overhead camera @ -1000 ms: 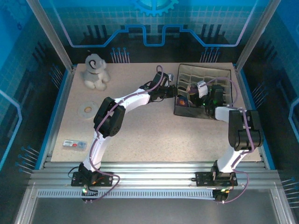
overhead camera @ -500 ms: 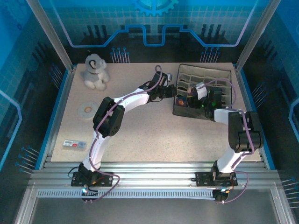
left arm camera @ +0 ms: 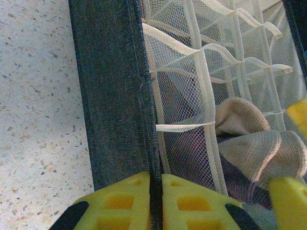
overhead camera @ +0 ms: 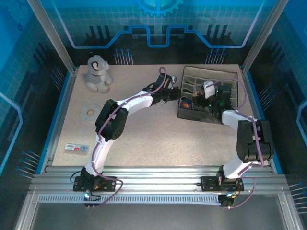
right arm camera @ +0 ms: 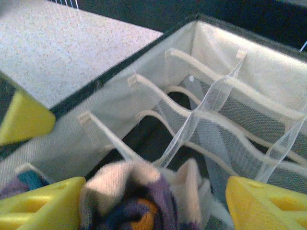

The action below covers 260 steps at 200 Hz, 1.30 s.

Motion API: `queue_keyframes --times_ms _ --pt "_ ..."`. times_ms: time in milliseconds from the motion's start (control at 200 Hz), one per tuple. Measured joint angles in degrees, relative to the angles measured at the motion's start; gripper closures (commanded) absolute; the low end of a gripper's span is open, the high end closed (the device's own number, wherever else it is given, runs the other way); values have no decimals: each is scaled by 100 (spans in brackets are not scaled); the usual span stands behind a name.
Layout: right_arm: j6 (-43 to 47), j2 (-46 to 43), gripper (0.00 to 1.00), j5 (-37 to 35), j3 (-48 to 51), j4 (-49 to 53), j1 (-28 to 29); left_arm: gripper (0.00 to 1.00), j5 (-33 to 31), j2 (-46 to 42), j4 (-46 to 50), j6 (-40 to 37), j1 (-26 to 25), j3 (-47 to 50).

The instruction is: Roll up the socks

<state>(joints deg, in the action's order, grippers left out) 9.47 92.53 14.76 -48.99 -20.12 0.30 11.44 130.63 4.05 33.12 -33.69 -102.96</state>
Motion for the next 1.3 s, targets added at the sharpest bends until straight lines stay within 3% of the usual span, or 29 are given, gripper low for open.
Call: queue_keyframes --times_ms 215,440,525,866,1171,1301 --pt "-264 -4 32 -61 -1145 1244 -94 92 2 0 2 2 0 0" --pt "-673 2 62 122 -1436 2216 -160 92 4 0 2 2 2 0" --pt "-837 52 67 271 -1447 2420 -160 92 7 0 2 4 4 0" --pt "-1130 1001 68 538 -1856 2780 -144 92 46 0 13 4 17 0" --pt "-1200 1888 69 157 -2940 3574 -131 92 48 0 15 46 17 0" --pt "-1119 1891 66 -11 -2949 3703 -79 86 66 0 17 44 17 0"
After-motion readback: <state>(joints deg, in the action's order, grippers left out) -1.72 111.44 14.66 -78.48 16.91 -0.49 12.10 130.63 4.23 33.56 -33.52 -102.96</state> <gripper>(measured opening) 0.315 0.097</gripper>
